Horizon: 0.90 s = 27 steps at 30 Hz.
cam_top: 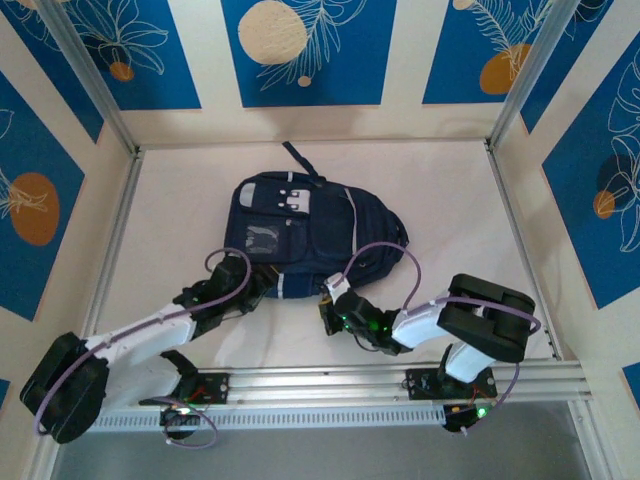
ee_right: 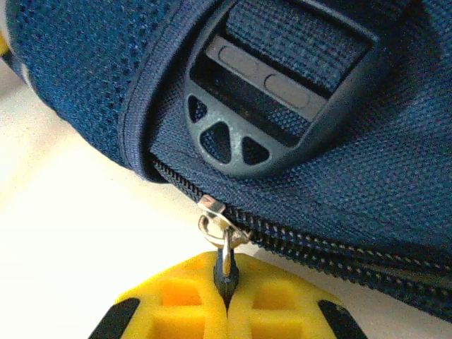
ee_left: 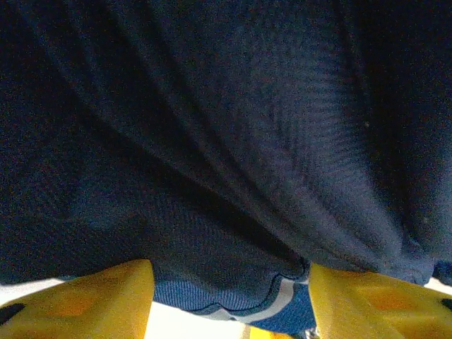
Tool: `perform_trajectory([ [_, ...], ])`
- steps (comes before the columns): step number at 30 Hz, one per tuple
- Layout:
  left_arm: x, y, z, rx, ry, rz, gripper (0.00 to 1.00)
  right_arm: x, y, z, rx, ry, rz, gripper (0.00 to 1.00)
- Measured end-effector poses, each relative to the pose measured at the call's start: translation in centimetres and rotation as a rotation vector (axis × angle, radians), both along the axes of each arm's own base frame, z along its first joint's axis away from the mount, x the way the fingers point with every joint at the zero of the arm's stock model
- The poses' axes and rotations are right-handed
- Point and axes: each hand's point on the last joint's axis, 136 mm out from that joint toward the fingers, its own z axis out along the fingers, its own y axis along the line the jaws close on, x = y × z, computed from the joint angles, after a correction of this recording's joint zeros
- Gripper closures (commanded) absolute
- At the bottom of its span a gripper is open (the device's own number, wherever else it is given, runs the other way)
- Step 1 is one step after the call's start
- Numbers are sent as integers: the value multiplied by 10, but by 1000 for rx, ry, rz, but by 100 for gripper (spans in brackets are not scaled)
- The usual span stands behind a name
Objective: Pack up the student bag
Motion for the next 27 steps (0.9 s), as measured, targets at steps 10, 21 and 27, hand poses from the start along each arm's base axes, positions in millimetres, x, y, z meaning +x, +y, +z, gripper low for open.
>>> perform_trajectory([
  [10,6,-1,3,-4,-27,25,84,1,-13,11,1,6,-33,100],
  [21,15,42,-3,143,14,84,75,7,-54,11,-2,68,-119,100],
  [27,29,48,6,248,47,35,55,-1,-42,9,-4,107,-39,100],
])
